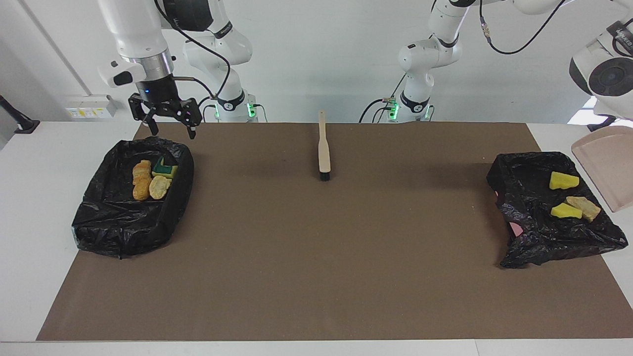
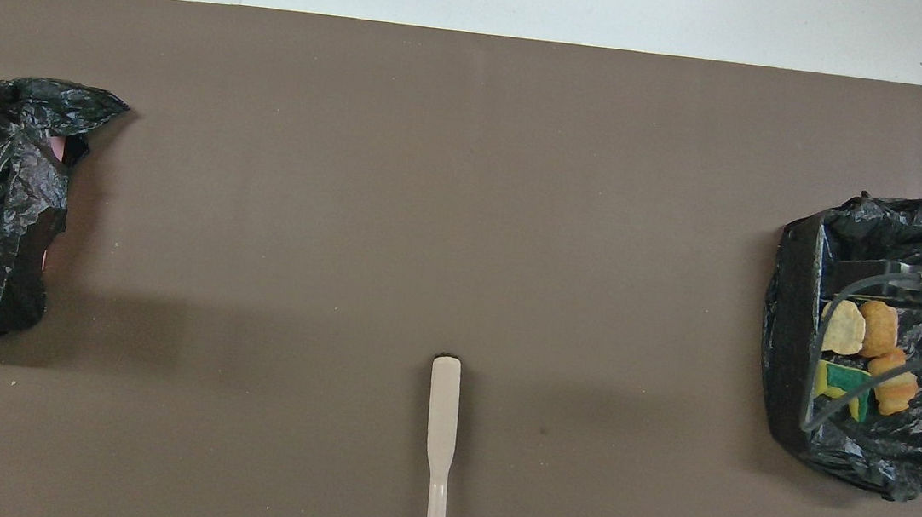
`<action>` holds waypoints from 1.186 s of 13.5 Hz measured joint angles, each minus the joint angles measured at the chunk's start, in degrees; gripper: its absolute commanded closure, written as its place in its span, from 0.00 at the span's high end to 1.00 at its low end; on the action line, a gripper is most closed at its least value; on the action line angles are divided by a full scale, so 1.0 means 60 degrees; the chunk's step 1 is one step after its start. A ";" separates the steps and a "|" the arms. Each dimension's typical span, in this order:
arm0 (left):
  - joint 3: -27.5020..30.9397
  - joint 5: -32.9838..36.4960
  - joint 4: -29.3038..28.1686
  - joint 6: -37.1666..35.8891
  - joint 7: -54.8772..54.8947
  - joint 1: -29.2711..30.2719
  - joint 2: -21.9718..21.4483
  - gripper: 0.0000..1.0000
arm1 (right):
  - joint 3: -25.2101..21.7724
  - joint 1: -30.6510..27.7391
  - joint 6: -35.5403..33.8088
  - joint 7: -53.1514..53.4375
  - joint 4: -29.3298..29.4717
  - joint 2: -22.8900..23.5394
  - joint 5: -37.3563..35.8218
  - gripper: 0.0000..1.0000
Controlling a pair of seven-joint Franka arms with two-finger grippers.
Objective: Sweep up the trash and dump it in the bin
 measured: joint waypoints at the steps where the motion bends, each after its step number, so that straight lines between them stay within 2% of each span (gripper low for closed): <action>1: -0.0011 0.0018 -0.0001 -0.0447 -0.0241 -0.0309 -0.0040 0.00 | -0.0090 -0.0170 -0.0514 -0.0278 0.0346 0.0007 0.0002 1.00; 4: -0.0073 -0.0475 0.0004 -0.1242 -0.0958 -0.0860 -0.0244 0.00 | -0.0025 -0.0693 -0.1114 -0.0546 0.0766 0.0019 0.0096 1.00; 11: -0.0002 -0.4622 0.0000 -0.1846 -0.3611 -0.0891 -0.0412 0.00 | 0.0096 -0.0709 -0.1137 -0.0546 0.0776 0.0102 0.0125 1.00; 16: -0.0003 -0.7279 -0.0091 -0.1886 -0.5959 -0.0886 -0.0499 0.00 | 0.0054 -0.0729 -0.2003 -0.0546 0.1074 0.0099 0.0722 1.00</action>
